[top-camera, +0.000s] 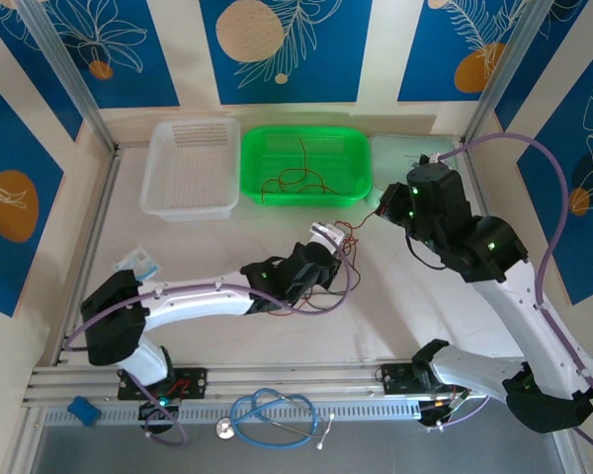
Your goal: Untangle the cables
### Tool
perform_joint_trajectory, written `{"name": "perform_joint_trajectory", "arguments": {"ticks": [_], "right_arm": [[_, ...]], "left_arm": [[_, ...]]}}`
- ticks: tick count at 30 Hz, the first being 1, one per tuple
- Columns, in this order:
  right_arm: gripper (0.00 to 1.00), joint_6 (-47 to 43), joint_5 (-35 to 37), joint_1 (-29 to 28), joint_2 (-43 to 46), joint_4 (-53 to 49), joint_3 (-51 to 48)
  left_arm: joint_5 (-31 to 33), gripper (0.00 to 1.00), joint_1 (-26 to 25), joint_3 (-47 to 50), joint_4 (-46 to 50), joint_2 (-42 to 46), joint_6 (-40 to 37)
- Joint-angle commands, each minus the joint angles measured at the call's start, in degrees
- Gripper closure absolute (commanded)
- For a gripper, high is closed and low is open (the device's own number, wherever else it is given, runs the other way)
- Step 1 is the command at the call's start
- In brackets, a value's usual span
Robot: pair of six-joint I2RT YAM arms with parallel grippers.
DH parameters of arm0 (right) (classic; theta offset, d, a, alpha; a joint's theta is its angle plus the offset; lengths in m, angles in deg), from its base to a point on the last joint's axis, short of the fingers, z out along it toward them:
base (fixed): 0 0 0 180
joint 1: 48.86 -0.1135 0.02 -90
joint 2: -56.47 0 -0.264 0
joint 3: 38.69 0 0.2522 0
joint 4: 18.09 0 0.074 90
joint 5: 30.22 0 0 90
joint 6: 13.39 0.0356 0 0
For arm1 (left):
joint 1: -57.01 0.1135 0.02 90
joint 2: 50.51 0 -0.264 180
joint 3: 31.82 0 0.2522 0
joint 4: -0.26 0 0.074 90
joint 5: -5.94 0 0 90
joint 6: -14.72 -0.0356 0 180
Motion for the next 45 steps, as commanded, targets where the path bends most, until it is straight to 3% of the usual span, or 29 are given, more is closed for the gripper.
{"name": "perform_joint_trajectory", "arguments": {"ticks": [1, 9, 21, 25, 29, 32, 38, 45], "right_arm": [[1.0, -2.0, 2.1, 2.4, 2.0, -1.5, 2.5], [1.0, -4.9, 2.0, 7.4, 4.0, -3.6, 6.0], [1.0, -8.6, -0.3, 8.7, 3.7, -3.8, 11.9], [1.0, -9.3, -4.2, 8.8, 2.3, -3.1, 14.5], [1.0, -9.8, -9.0, 8.6, -0.1, -2.6, 17.7], [1.0, -10.7, -11.3, 8.4, -2.6, -3.1, 20.8], [1.0, -13.0, -11.6, 7.4, -6.7, -4.6, 27.6], [1.0, -14.3, -10.7, 6.7, -8.8, -4.6, 32.7]], "left_arm": [[2.2, 0.99, 0.6, 2.9, -0.8, 4.3, -1.0], [-2.7, 0.99, 3.2, 9.3, -5.2, 8.5, -2.5], [-10.9, 0.98, 9.4, 17.6, -10.8, 12.4, -2.9], [-11.9, 0.83, 9.7, 17.7, -11.5, 12.6, -3.6], [-13.4, 0.47, 9.8, 17.8, -12.9, 13.3, -3.9], [-14.1, 0.32, 9.8, 17.8, -13.3, 14.0, -4.4], [-19.1, 0.24, 9.7, 18.3, -14.1, 14.9, -6.7], [-31.7, 0.21, 9.2, 20.0, -20.6, 13.0, -10.7]]}}
